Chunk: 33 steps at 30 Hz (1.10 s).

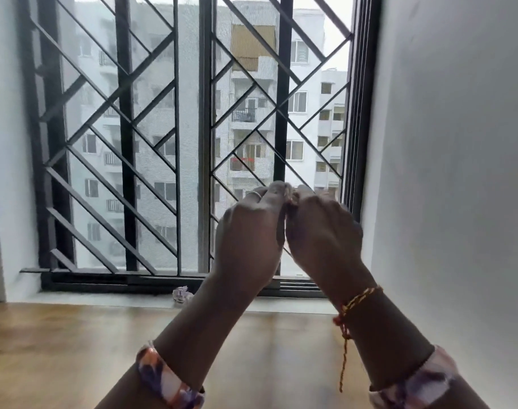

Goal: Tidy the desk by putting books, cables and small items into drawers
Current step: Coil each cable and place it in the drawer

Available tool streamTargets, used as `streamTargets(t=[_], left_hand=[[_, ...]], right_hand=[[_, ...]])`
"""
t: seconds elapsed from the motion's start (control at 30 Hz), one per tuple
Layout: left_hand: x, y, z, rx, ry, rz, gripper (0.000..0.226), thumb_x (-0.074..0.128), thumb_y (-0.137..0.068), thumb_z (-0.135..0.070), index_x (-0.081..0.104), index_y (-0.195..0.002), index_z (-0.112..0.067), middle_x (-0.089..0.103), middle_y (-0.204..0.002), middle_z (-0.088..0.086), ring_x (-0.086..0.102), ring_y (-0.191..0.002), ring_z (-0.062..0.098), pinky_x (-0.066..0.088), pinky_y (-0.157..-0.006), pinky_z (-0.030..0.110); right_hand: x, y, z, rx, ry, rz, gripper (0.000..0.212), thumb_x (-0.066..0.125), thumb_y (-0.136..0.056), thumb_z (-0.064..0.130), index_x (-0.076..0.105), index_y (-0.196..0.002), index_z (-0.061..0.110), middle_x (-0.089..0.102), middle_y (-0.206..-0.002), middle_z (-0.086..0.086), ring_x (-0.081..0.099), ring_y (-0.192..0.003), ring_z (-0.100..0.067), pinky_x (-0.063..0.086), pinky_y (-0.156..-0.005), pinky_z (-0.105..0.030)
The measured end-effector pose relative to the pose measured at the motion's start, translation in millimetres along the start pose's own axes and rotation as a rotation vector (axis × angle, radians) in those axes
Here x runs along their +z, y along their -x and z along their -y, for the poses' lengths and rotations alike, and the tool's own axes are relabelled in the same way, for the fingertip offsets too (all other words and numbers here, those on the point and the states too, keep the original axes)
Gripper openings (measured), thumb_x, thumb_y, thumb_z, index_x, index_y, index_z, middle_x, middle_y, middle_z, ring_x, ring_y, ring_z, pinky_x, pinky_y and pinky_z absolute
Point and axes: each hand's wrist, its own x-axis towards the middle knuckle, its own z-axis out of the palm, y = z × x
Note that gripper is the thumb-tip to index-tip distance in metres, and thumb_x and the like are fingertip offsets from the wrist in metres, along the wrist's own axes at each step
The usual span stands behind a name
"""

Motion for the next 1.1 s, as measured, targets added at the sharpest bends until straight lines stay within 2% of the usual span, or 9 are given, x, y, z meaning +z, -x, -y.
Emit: streamTargets(t=[0.13, 0.27, 0.37, 0.5, 0.57, 0.67, 0.8, 0.93, 1.1], left_hand=[[-8, -1, -17, -0.097, 0.003, -0.009, 0.031, 0.042, -0.091, -0.027, 0.067, -0.099, -0.011, 0.071, -0.088, 0.012, 0.069, -0.076, 0.031, 0.054, -0.065, 0.036], [-26, 5, -25, -0.093, 0.068, -0.047, 0.034, 0.042, -0.091, -0.031, 0.068, -0.097, -0.011, 0.07, -0.082, 0.009, 0.067, -0.073, 0.027, 0.047, -0.065, 0.03], [-43, 7, -25, -0.059, 0.037, -0.09, 0.029, 0.047, -0.09, -0.028, 0.07, -0.099, -0.013, 0.072, -0.083, 0.007, 0.067, -0.072, 0.024, 0.036, -0.061, 0.018], [-59, 3, -28, -0.039, 0.04, -0.109, 0.014, 0.055, -0.089, -0.022, 0.067, -0.084, -0.018, 0.059, -0.059, -0.005, 0.042, -0.053, 0.003, 0.028, -0.053, 0.002], [-64, 1, -31, -0.044, 0.066, -0.121, 0.012, 0.058, -0.087, -0.018, 0.066, -0.08, -0.016, 0.048, -0.051, -0.01, 0.038, -0.056, -0.001, 0.027, -0.053, -0.002], [-67, 1, -30, -0.054, 0.133, -0.119, 0.013, 0.058, -0.085, -0.016, 0.068, -0.079, -0.011, 0.031, -0.042, -0.017, 0.041, -0.049, -0.005, 0.026, -0.048, 0.0], [-73, 1, -24, -0.001, 0.156, -0.09, 0.01, 0.059, -0.085, -0.013, 0.069, -0.087, -0.015, 0.052, -0.055, -0.013, 0.046, -0.049, -0.003, 0.034, -0.051, 0.004], [-88, -9, -11, -0.008, 0.111, -0.105, 0.021, 0.056, -0.084, -0.008, 0.067, -0.102, -0.008, 0.072, -0.089, 0.012, 0.063, -0.078, 0.014, 0.036, -0.067, 0.012], [-126, -11, 18, -0.309, 0.188, 0.099, 0.022, 0.055, -0.091, -0.014, 0.065, -0.11, -0.008, 0.066, -0.098, -0.003, 0.058, -0.085, 0.005, 0.04, -0.066, 0.005]], right_hand=[[-11, 12, 12, 0.055, 0.171, -0.177, 0.031, 0.032, -0.098, 0.021, 0.044, -0.123, 0.007, 0.044, -0.125, -0.012, 0.05, -0.114, -0.029, 0.047, -0.081, -0.033], [-17, 19, 15, 0.023, -0.135, -0.198, 0.027, 0.042, -0.094, 0.025, 0.056, -0.076, 0.011, 0.059, -0.081, -0.01, 0.06, -0.075, -0.027, 0.035, -0.059, -0.028], [-21, 21, 19, 0.074, -0.556, -0.05, 0.041, 0.052, -0.088, 0.017, 0.041, -0.049, 0.006, 0.038, -0.046, -0.003, 0.032, -0.044, -0.017, 0.022, -0.048, -0.027], [-31, 24, 31, 0.164, -1.095, 0.151, 0.029, 0.049, -0.087, 0.0, 0.044, -0.066, -0.02, 0.043, -0.059, -0.01, 0.035, -0.054, -0.018, 0.029, -0.045, -0.04], [-37, 27, 35, 0.22, -1.23, 0.237, 0.025, 0.046, -0.087, -0.005, 0.052, -0.064, -0.012, 0.051, -0.054, -0.009, 0.049, -0.052, -0.017, 0.047, -0.049, -0.036], [-43, 30, 39, 0.324, -1.342, 0.333, 0.028, 0.046, -0.088, -0.004, 0.059, -0.065, 0.003, 0.058, -0.059, -0.005, 0.056, -0.06, -0.013, 0.051, -0.063, -0.026], [-46, 31, 39, 0.385, -1.341, 0.369, 0.02, 0.053, -0.087, -0.001, 0.058, -0.068, 0.002, 0.053, -0.069, -0.016, 0.053, -0.07, -0.023, 0.05, -0.075, -0.033], [-48, 34, 38, 0.301, -1.381, 0.469, 0.02, 0.057, -0.089, 0.017, 0.063, -0.072, 0.007, 0.066, -0.062, -0.004, 0.064, -0.063, -0.013, 0.052, -0.081, -0.034], [-35, 35, 52, 0.306, -1.446, 0.415, 0.015, 0.058, -0.086, 0.022, 0.064, -0.079, 0.01, 0.059, -0.076, -0.004, 0.061, -0.065, -0.017, 0.054, -0.068, -0.034]])
